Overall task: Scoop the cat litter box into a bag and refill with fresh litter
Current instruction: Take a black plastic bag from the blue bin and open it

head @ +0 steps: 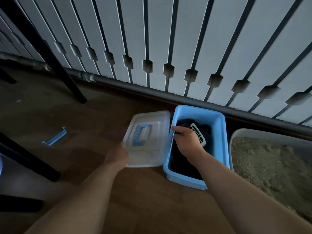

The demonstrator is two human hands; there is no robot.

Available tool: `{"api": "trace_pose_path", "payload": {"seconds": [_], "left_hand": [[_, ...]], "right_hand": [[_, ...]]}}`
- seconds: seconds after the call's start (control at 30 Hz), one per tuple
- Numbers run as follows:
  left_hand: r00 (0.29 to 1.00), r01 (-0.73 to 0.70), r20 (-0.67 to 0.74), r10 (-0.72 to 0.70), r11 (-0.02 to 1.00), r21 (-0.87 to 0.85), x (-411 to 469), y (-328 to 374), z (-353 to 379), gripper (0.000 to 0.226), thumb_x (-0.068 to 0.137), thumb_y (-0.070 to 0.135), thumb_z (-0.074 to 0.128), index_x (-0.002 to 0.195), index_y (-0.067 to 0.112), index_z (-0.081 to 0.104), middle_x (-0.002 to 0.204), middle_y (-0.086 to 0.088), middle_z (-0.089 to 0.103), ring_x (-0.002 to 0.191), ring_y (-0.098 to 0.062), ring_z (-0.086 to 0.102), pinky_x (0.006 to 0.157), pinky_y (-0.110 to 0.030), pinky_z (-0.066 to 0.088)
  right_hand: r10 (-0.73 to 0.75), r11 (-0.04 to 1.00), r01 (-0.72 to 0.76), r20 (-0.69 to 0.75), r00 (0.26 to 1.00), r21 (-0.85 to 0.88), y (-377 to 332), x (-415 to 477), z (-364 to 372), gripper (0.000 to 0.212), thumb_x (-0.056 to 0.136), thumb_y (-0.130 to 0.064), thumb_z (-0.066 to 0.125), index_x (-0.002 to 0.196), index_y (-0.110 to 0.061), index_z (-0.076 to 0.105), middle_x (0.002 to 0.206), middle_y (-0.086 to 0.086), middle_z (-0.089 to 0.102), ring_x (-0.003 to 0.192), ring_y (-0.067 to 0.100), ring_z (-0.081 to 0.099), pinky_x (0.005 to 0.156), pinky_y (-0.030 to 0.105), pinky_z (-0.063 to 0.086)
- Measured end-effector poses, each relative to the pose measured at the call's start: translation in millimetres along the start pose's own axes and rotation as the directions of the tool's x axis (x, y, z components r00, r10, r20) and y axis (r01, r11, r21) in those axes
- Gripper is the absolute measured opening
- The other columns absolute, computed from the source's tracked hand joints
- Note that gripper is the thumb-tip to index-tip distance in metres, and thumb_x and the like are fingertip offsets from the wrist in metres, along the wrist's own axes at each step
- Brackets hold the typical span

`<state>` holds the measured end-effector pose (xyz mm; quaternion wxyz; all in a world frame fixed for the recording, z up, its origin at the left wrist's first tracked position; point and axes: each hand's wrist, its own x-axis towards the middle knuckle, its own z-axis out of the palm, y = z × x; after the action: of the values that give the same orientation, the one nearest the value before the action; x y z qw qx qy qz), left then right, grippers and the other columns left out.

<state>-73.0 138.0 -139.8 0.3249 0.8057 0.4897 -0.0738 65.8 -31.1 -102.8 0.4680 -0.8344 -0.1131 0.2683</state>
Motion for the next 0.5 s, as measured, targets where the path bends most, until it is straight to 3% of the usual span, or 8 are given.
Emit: {"api": "trace_pose_path", "payload": {"seconds": [0.1, 0.17, 0.23, 0.27, 0.33, 0.43, 0.5], "left_hand": [[0.994, -0.106, -0.017, 0.105, 0.993, -0.045, -7.4, 19.1, -0.7, 0.048, 0.097, 0.009, 0.041, 0.145, 0.014, 0.038, 0.142, -0.009, 0.047, 0.126, -0.029, 0.049, 0.097, -0.035, 0.044], [0.976, -0.213, -0.063, 0.209, 0.974, -0.075, -13.3, 39.8, -1.0, 0.045, 0.098, 0.009, 0.041, 0.143, 0.015, 0.042, 0.14, -0.008, 0.05, 0.124, -0.027, 0.051, 0.091, -0.031, 0.042], [0.939, -0.337, -0.101, 0.327, 0.937, -0.093, -17.0, 61.6, 1.6, 0.041, 0.099, 0.013, 0.042, 0.14, 0.016, 0.047, 0.139, -0.006, 0.053, 0.125, -0.023, 0.051, 0.092, -0.028, 0.041], [0.922, -0.383, -0.098, 0.374, 0.918, -0.104, -19.6, 72.9, 4.4, 0.04, 0.1, 0.014, 0.043, 0.139, 0.016, 0.049, 0.137, -0.005, 0.054, 0.123, -0.021, 0.052, 0.092, -0.025, 0.04], [0.895, -0.446, -0.056, 0.442, 0.888, -0.116, -24.1, 91.2, 13.0, 0.037, 0.098, 0.017, 0.047, 0.135, 0.017, 0.052, 0.132, -0.003, 0.058, 0.117, -0.018, 0.056, 0.088, -0.022, 0.042], [0.879, -0.473, 0.029, 0.476, 0.877, -0.082, -32.5, 106.3, 25.9, 0.039, 0.094, 0.02, 0.056, 0.133, 0.018, 0.054, 0.128, -0.002, 0.06, 0.112, -0.017, 0.059, 0.089, -0.028, 0.047], [0.881, -0.47, 0.041, 0.471, 0.882, -0.024, -35.5, 107.0, 31.6, 0.041, 0.092, 0.02, 0.059, 0.132, 0.019, 0.054, 0.127, -0.001, 0.059, 0.109, -0.018, 0.06, 0.089, -0.032, 0.05]], "right_hand": [[-0.004, 0.999, 0.0, -0.081, 0.997, -0.045, 3.3, 3.3, -17.5, 0.034, 0.093, -0.004, 0.048, 0.12, -0.013, 0.065, 0.081, -0.004, 0.059, 0.065, 0.012, 0.055, 0.055, 0.014, 0.045], [-0.009, 0.978, -0.011, -0.094, 0.995, -0.21, 5.4, 6.4, -33.8, 0.026, 0.09, -0.004, 0.049, 0.11, -0.005, 0.067, 0.085, -0.001, 0.059, 0.075, 0.016, 0.057, 0.067, 0.019, 0.043], [0.067, 0.901, -0.084, -0.055, 0.996, -0.425, 8.1, 5.3, -48.4, 0.013, 0.09, -0.002, 0.048, 0.082, -0.006, 0.058, 0.079, 0.004, 0.056, 0.067, 0.017, 0.053, 0.06, 0.023, 0.04], [0.104, 0.851, -0.109, -0.038, 0.994, -0.514, 9.9, 3.0, -54.1, 0.02, 0.091, -0.003, 0.047, 0.072, -0.009, 0.049, 0.074, 0.004, 0.05, 0.061, 0.015, 0.047, 0.058, 0.024, 0.039], [0.141, 0.764, -0.098, 0.018, 0.99, -0.637, 13.0, -0.6, -60.8, 0.022, 0.094, -0.004, 0.045, 0.074, -0.011, 0.048, 0.077, 0.003, 0.048, 0.064, 0.014, 0.046, 0.066, 0.028, 0.04], [0.15, 0.708, -0.073, 0.048, 0.987, -0.702, 17.5, -5.7, -62.6, 0.016, 0.094, -0.004, 0.045, 0.079, -0.008, 0.048, 0.084, 0.007, 0.051, 0.071, 0.019, 0.05, 0.064, 0.027, 0.042], [0.168, 0.663, -0.06, 0.07, 0.983, -0.746, 23.3, -8.1, -61.4, 0.008, 0.094, -0.004, 0.046, 0.094, -0.005, 0.054, 0.102, 0.014, 0.058, 0.086, 0.025, 0.054, 0.069, 0.029, 0.043]]}}
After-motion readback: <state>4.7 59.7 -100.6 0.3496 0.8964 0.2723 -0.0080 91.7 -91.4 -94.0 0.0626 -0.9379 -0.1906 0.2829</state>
